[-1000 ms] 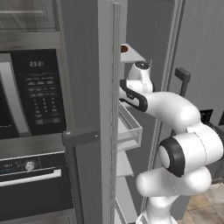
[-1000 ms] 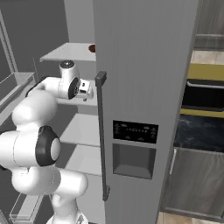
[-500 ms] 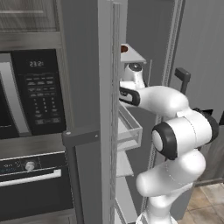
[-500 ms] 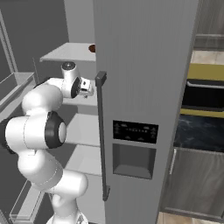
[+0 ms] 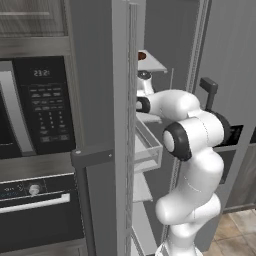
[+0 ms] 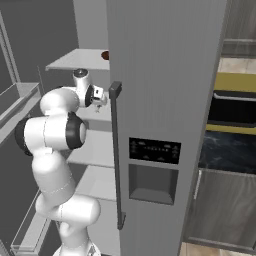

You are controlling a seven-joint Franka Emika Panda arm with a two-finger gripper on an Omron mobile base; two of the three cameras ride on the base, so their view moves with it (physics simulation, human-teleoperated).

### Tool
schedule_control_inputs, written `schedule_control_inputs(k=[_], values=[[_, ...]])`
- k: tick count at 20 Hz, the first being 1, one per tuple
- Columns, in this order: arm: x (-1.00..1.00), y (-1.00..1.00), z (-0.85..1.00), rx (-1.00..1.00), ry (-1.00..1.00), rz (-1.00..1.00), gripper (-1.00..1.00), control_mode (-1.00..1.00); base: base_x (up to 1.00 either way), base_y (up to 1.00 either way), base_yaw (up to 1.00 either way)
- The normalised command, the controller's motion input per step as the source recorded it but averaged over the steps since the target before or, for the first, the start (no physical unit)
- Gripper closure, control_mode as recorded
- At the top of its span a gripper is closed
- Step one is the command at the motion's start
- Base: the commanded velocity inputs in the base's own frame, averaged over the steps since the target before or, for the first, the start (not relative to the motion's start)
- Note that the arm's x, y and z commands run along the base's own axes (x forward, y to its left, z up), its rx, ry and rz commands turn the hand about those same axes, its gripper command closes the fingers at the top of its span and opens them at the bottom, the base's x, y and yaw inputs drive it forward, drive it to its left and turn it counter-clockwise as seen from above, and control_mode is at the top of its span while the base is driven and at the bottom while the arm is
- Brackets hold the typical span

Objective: Take the fish out of the fridge, briefly rinse it in the sink, and place it on the tray next to the sink.

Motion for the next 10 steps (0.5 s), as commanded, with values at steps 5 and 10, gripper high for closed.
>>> schedule_control_inputs(k=[5, 10], values=[[0.34, 0.0, -0.43, 0.0, 0.0, 0.0, -1.0, -1.0, 0.0, 0.0, 0.0], [0.44, 0.0, -0.3, 0.0, -0.01, 0.0, -1.0, -1.0, 0.0, 0.0, 0.0]])
